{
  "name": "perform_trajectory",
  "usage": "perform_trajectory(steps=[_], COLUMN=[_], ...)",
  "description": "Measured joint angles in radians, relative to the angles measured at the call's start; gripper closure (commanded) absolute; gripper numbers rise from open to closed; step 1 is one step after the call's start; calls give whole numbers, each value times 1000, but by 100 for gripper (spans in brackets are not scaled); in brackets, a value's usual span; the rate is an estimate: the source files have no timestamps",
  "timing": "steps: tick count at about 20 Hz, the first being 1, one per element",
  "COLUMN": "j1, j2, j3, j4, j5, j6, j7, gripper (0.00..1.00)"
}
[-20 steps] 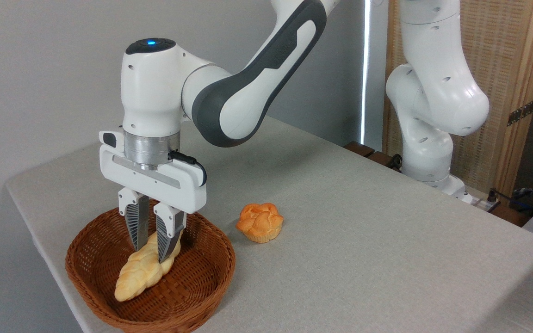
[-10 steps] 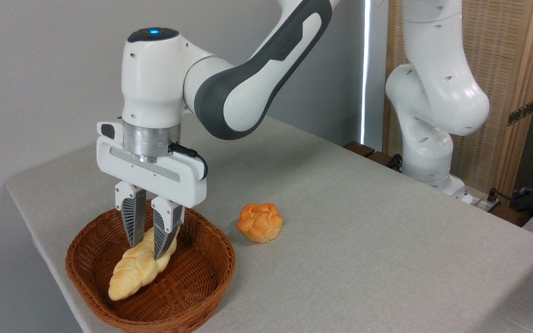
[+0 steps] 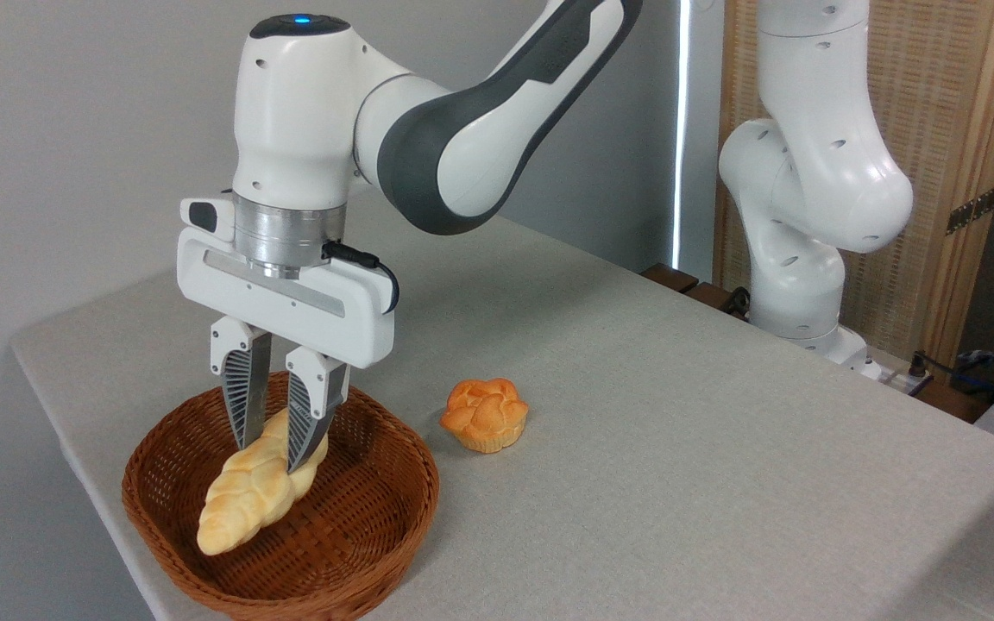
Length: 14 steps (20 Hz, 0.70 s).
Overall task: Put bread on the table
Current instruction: 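Lift the bread roll up out of the basket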
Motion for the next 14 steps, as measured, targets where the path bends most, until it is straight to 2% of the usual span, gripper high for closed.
perform_trajectory(steps=[7, 14], j1=[0, -7], j2=[-49, -141], j3=[0, -4], j4=[0, 0], j5=[0, 0], j6=[-94, -231], j7=[11, 16], gripper=[44, 45])
